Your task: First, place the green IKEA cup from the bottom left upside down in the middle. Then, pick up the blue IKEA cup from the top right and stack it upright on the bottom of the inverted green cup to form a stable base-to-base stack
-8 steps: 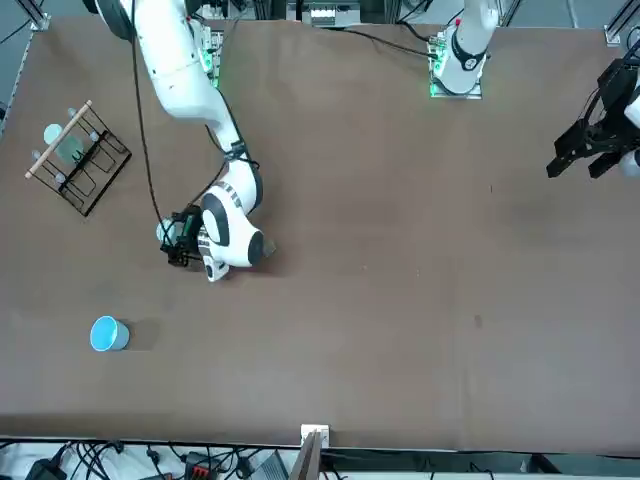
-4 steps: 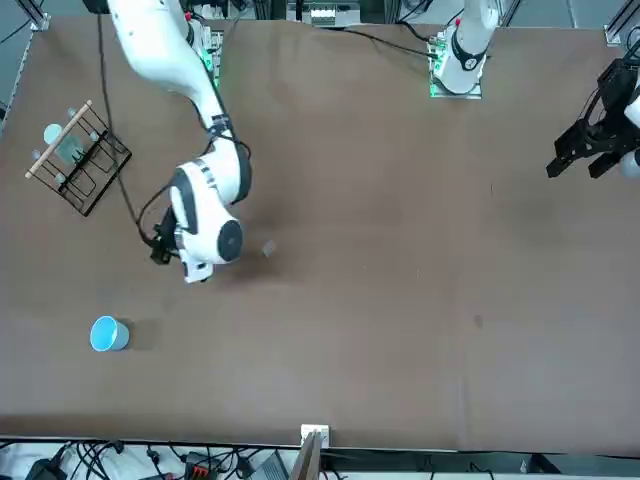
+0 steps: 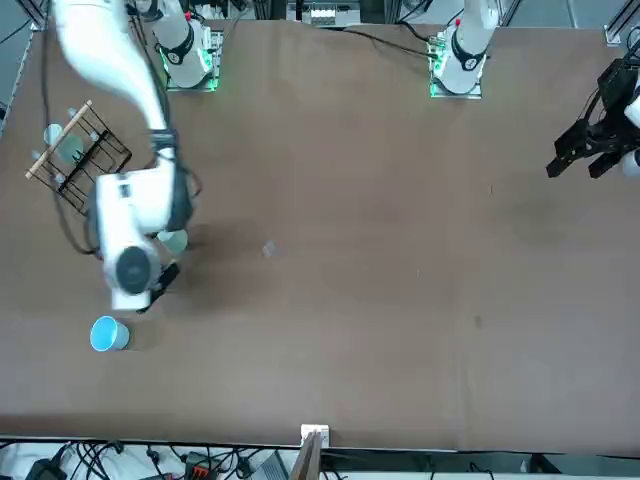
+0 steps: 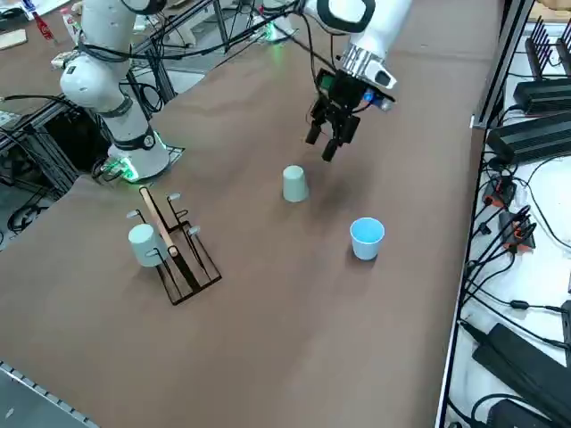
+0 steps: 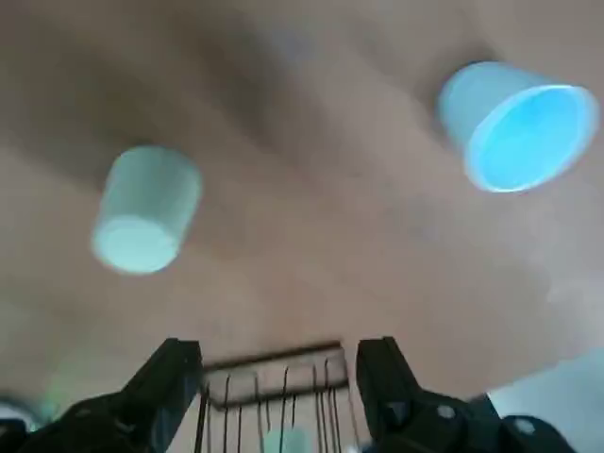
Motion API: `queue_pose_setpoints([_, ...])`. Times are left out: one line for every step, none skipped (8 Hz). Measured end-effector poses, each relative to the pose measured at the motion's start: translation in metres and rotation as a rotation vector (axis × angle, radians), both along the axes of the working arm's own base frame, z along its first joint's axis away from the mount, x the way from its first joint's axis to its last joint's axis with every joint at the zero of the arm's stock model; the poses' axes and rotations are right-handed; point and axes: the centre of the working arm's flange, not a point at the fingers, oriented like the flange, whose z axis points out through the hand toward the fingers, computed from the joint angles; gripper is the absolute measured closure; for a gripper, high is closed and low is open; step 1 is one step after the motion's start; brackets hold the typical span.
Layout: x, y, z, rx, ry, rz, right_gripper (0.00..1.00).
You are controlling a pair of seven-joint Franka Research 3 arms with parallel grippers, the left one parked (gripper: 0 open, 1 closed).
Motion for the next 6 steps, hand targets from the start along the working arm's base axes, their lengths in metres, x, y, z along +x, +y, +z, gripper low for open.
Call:
queue_pose_setpoints([0.012, -0.027, 0.004, 0.058, -0.064, -0.039, 0.0])
queue_pose_setpoints([0.022, -0.054, -0.001, 0.123, -0.129, -0.081, 0.0])
queue_pose_setpoints([0.033, -0.081, -0.01, 0.167, -0.193, -0.097, 0.0])
queue_pose_setpoints([0.043, -0.1, -0.023, 0.192, -0.245, -0.087, 0.0])
queue_pose_setpoints([0.05, -0.107, -0.037, 0.211, -0.286, -0.08, 0.01])
queue_pose_setpoints([0.055, -0.105, -0.05, 0.222, -0.308, -0.071, 0.03])
